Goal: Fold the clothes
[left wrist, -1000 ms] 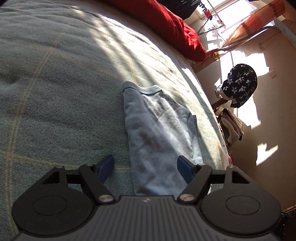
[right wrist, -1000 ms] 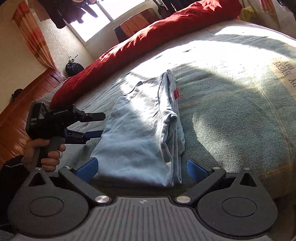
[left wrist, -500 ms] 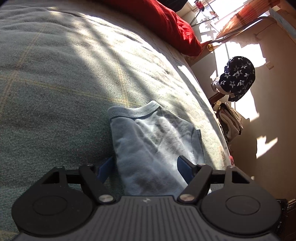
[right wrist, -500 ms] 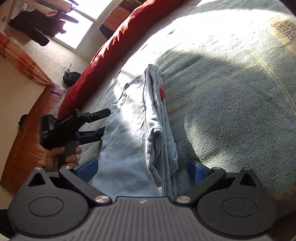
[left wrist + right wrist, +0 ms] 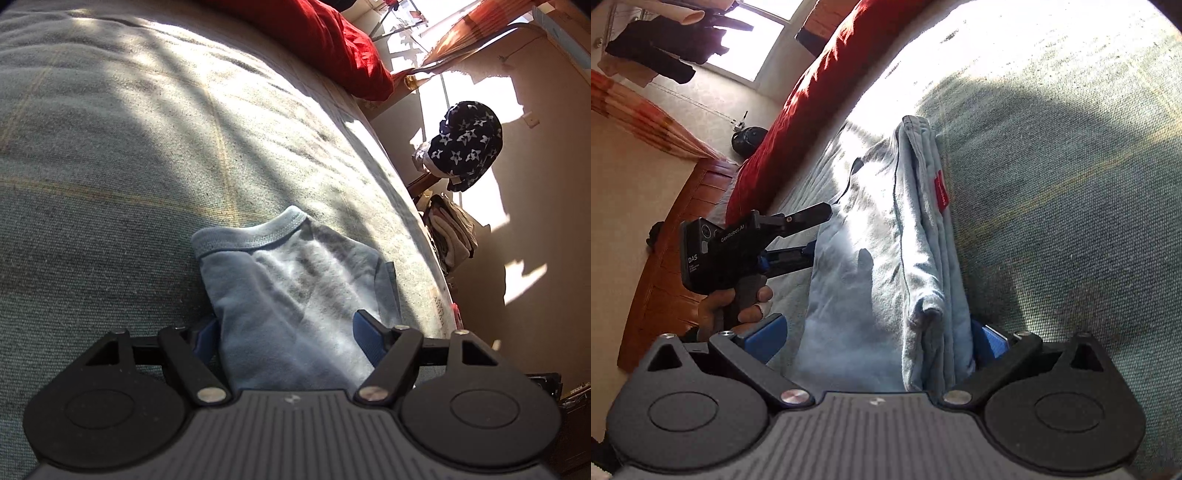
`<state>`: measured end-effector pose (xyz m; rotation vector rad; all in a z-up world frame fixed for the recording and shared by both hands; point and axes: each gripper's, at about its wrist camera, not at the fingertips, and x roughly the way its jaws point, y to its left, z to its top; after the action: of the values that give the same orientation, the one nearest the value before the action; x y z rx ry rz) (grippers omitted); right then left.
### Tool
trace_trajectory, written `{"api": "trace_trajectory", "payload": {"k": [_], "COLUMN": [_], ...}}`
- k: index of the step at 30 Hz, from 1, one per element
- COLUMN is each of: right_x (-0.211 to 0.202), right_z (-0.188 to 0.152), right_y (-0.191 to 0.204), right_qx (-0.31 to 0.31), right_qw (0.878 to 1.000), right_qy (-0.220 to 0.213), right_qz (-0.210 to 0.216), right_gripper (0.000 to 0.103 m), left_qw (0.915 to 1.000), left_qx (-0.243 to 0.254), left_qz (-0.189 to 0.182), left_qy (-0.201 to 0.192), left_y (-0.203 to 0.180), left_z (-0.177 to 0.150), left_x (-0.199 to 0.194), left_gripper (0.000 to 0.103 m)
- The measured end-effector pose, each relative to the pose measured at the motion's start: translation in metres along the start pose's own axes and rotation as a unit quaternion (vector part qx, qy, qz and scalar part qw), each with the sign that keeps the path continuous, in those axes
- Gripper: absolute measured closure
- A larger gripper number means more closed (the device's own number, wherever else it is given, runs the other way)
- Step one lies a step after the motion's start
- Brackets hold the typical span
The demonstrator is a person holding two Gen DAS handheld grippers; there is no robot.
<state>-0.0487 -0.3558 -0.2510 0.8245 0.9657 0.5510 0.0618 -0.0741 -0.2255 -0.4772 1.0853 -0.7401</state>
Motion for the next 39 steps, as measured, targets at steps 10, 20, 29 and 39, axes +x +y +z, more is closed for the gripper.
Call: {"api": "trace_trajectory", "payload": {"k": [10, 20, 29, 39], "right_x": [0.007, 0.006, 0.001, -0.001], "right_z": [0.002, -0.007, -0.008, -0.015], "right_y": [-0.005, -0.005, -0.011, -0.027], "right_qx": [0.023, -0.014, -0.026, 0.014], "right_qw": [0.999, 0.999, 1.000, 1.000], "right_qy": [0.019, 0.022, 0.012, -0.017], "right_qz": [0.027, 0.047, 0.012, -0.002], "right_gripper": [0.000, 0.000, 0.032, 0.081], "left_qw": [0.9999, 0.9992, 0.9958, 0.9994], "left_qx": [0.009, 0.036, 0.075, 0.026], "left_qz": [-0.008, 0.006, 0.052, 0.016], "left_qy": [0.012, 0.016, 0.008, -0.018], "left_y": [0.000, 0.005, -0.007, 0.010], "left_z": [0.019, 0.015, 0.011, 0.015], "left_x": [0.018, 0.015, 0.015, 0.011], "left_gripper": [0.030, 0.054, 0.069, 0.068]}}
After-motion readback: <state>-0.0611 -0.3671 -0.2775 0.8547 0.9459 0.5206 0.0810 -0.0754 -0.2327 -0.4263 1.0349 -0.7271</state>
